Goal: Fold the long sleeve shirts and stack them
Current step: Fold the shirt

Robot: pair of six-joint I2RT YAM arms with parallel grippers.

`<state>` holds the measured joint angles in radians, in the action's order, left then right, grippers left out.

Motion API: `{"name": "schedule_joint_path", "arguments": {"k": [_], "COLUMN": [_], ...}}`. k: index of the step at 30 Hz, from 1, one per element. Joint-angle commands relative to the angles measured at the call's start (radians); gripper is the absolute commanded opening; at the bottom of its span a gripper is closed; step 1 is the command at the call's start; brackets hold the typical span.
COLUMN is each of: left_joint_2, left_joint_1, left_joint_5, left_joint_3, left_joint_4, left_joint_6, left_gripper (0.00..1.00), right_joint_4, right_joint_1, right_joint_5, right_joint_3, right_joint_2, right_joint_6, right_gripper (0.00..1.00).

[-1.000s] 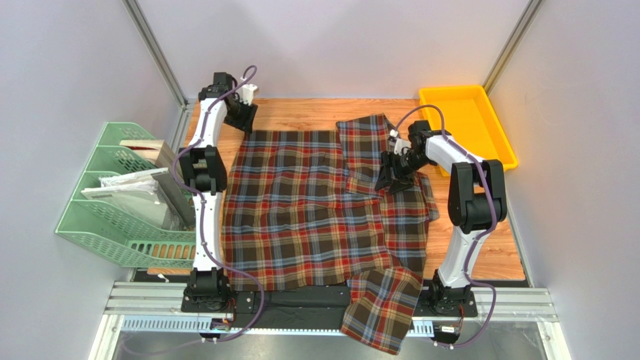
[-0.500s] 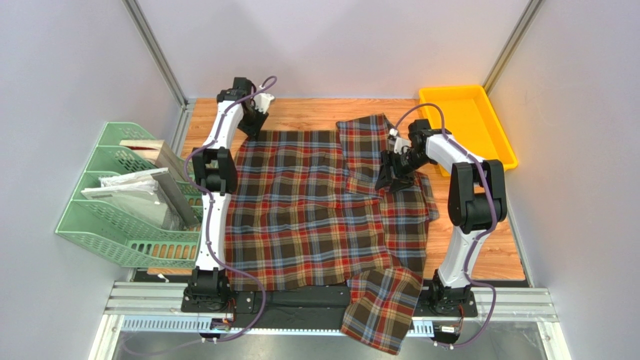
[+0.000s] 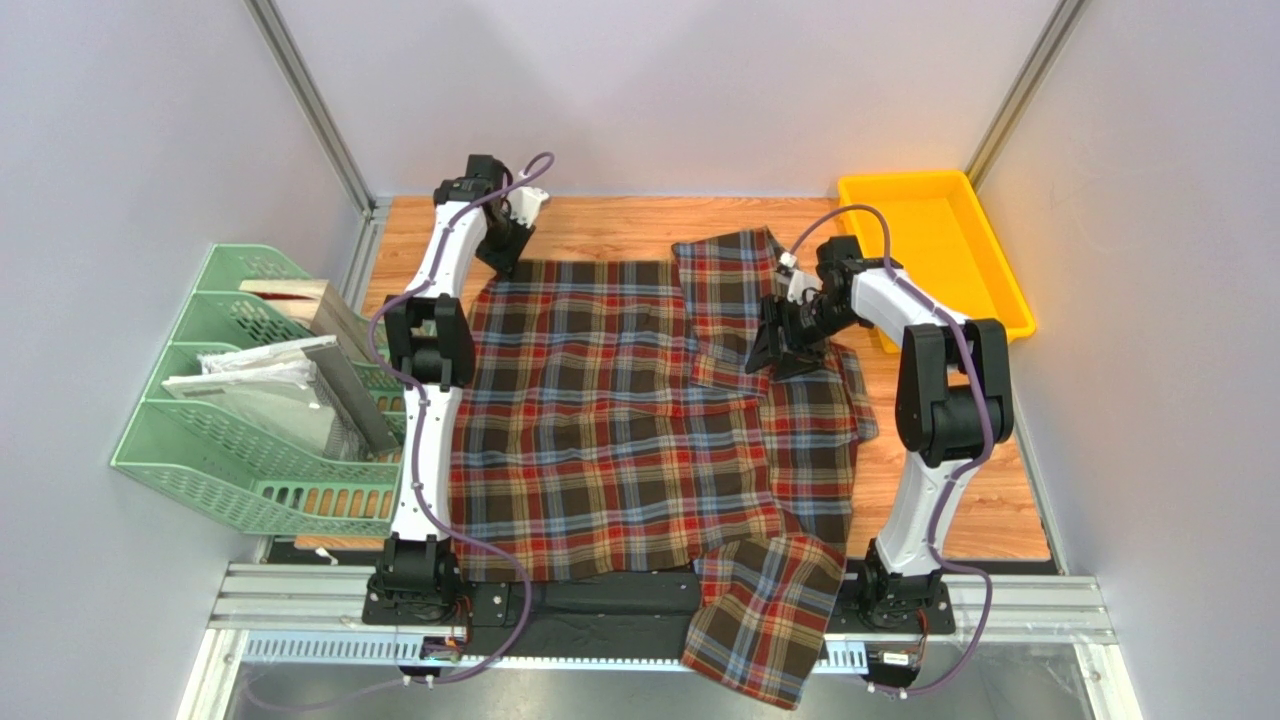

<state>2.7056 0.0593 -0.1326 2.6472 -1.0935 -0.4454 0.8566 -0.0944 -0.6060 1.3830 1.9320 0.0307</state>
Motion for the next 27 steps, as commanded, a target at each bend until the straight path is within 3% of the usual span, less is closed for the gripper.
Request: {"name": "schedule_joint_path", "arguments": {"k": [1,8,17,20,23,24,27], "left_joint_2": [0.002,-0.001,-0.006,-0.009,-0.03,-0.041,-0.09], "left_joint_1": [-0.001,-0.001,-0.001,0.001,0.001,0.001,-0.001], "left_joint_5": [0.008,0.008,0.001,0.001,-0.001,-0.001,-0.016], "left_joint_3": [-0.003,-0.006,-0.013,-0.016,-0.053,-0.067,-0.142], "left_joint_4": [-0.025,-0.022,-0.022,-0.022,0.001,0.009,0.056], "left_joint_6": [-0.018,-0.019,-0.024,-0.027,-0.027,-0.027,-0.032], "left_gripper": [0.26,0.26,0.22,0.22,0.19,0.19,0.16], "right_joint_4": [-0.048,-0.074,-0.125,-0.125,-0.122,-0.119,-0.113], "right_joint_1": [0.004,0.004,-0.011,-0.01,-0.007,-0.005,0.005], "right_joint_5": [-0.012,0.051,-0.038,-0.052,-0.073,-0.078,-0.115], "right_joint_3": [0.04,0.016,0.031,0.048,0.065,0.08,0.103], "right_joint_2": [0.048,0.061,0.085,0.079,0.058,0.036,-0.025], "right_joint_6": [0.04,0.054,0.077,0.08,0.08,0.081,0.087], "right_gripper": [0.63,0.62,0.56,0.41,0.15,0.0,0.0]}}
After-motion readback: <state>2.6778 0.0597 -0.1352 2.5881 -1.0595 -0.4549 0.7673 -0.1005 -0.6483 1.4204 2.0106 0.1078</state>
